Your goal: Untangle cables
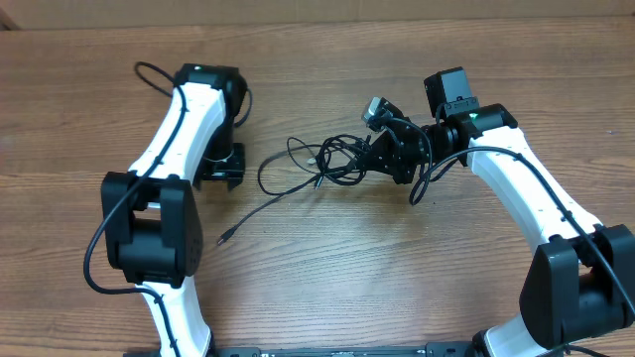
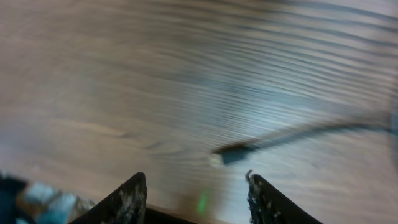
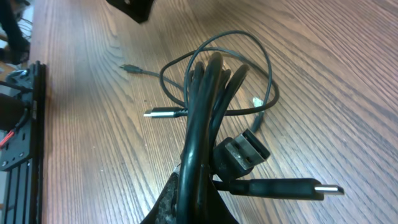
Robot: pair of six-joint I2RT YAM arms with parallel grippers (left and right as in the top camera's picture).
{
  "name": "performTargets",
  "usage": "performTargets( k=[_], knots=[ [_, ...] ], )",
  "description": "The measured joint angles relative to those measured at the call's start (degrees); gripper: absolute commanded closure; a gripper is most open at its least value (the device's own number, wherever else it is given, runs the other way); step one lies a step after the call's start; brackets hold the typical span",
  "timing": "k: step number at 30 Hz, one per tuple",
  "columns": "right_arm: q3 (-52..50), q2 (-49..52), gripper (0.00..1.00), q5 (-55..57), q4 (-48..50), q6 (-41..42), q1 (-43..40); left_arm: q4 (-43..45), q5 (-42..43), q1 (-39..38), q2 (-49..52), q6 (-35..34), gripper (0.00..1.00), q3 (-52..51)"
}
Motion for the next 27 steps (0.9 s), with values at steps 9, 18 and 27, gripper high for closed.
performTargets(
  k=[9, 18, 27],
  knots=[
    [0.0, 0.0, 0.96, 0.61, -0.09, 0.55, 0.0, 12.11, 22.47, 6.12, 0.0, 5.46, 0.12, -2.1],
    [0.0, 0.0, 0.96, -1.6, -0.31, 0.55, 0.0, 29.79, 62.42, 3.06, 0.0, 19.26, 0.05, -2.14],
    [0.0, 0.0, 0.96, -10.62, -0.22, 0.57, 0.0, 37.05, 57.07, -3.61, 0.0, 8.7, 0.09, -2.14]
  ],
)
